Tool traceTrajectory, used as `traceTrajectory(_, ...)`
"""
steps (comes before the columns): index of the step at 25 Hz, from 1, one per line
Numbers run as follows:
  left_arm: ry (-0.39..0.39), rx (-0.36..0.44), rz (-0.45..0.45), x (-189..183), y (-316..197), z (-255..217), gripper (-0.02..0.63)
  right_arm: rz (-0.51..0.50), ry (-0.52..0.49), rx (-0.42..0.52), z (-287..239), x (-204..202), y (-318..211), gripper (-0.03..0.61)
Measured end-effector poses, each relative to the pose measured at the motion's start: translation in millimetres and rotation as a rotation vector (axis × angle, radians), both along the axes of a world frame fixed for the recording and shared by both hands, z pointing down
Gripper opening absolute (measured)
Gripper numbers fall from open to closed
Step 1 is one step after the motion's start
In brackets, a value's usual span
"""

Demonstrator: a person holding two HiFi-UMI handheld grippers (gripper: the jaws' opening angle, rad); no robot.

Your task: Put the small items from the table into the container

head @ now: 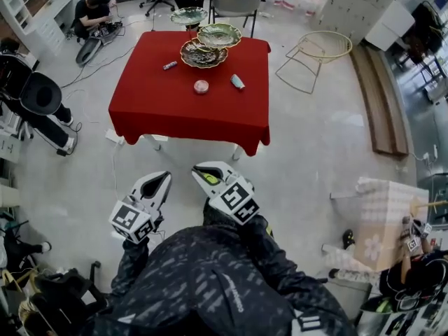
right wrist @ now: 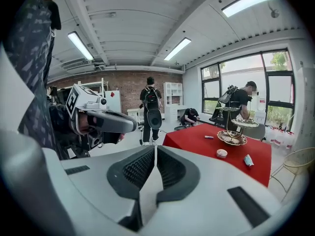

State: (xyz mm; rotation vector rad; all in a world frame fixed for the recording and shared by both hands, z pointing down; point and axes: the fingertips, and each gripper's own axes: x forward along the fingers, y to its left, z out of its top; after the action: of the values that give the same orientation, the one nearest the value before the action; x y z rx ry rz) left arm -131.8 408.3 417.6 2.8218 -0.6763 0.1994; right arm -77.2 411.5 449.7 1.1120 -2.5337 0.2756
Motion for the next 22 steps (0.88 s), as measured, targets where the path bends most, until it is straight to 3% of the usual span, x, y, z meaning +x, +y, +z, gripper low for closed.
traceTrajectory(11,-0.027,-0.048,0.026,64,-137,12,0.01,-0.03,-0.003,-0.053,15,56,-145,0.023)
traceTrajectory(22,-0.055,-0.088,-0.001,107,-234,28,0.01,-0.111,0.009,-0.108,34,92,-242,0.025)
